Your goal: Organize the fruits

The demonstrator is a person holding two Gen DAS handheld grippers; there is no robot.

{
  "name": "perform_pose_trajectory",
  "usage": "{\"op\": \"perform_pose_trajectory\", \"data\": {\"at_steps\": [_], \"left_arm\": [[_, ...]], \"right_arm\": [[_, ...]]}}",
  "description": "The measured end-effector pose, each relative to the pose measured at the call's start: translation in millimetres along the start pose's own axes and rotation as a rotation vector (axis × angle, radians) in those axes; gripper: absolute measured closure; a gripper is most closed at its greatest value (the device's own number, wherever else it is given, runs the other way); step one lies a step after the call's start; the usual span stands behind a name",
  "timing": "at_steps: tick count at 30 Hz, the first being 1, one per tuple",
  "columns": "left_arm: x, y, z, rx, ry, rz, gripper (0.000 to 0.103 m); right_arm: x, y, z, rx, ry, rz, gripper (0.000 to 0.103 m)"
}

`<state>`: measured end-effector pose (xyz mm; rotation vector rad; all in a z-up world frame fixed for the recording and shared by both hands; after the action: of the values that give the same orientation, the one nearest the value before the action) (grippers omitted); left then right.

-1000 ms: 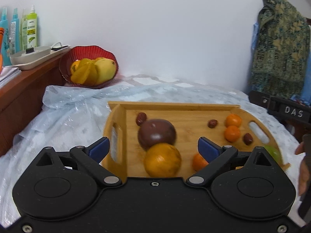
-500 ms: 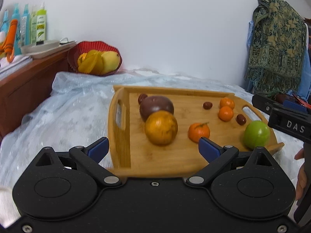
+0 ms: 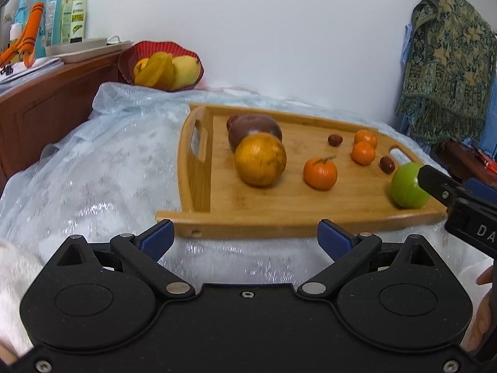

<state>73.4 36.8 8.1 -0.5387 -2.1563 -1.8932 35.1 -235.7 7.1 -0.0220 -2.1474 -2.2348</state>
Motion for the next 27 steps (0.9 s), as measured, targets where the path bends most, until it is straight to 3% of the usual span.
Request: {"op": "perform_pose_trajectory", "data": {"at_steps": [11,27], "left_arm": [[-3.8,-13.4,1.4,-0.010,0.025,0.031,0.005],[-14.5,-23.7,2.5,-0.023,0.075,0.068,0.001]], "right_arm": [[13.0,-20.7,6.3,0.042,-0.025,0.059,0.000],[-3.7,-48.1,12.3,0.109,-0.069,0.183,0.000]]}}
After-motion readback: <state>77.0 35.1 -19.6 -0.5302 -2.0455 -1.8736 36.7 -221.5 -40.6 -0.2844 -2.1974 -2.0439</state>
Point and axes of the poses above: each gripper's, at about its wrist camera, not at the fingertips, and x roughly against the way its jaws point, z to its left, y to its top, the point moved 2 cm from there along -x, roughly the way its jaws point, and after that the axes turned 11 degrees about -z, right-handed, at the moved point
